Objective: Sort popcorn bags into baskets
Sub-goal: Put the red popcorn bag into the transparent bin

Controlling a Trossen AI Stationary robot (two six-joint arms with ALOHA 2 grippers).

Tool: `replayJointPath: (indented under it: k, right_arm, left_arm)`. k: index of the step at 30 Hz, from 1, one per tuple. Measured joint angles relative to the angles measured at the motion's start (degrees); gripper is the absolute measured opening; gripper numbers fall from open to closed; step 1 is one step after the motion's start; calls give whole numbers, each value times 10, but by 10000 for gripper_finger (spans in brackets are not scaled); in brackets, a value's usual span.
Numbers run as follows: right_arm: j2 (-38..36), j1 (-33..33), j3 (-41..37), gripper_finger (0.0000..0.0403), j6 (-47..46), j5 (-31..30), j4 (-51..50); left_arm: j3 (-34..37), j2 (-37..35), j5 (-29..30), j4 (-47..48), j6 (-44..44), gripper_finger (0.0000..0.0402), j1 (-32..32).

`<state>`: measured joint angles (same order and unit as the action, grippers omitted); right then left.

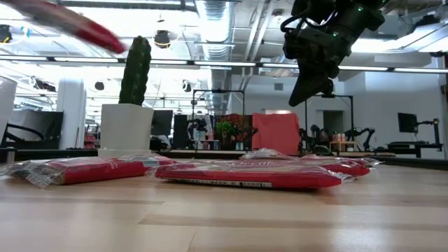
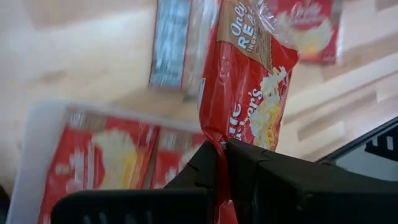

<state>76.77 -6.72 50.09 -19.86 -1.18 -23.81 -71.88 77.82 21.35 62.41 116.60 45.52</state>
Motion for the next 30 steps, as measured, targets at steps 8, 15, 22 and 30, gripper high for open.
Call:
replayJointPath:
  k: [8, 15, 22, 30]
  right_arm:
    - [0, 0, 0, 16, -4, 12, 3]
    - [0, 0, 0, 31, -12, 13, 3]
    - [0, 2, 0, 15, -22, 13, 2]
    - [0, 3, 0, 33, -22, 13, 3]
  left_arm:
    - [0, 50, 4, -5, 163, 0, 130]
    - [0, 85, -27, -21, 172, 5, 169]
    - [0, 99, -37, 32, 172, 4, 170]
    - [34, 102, -62, 7, 176, 3, 173]
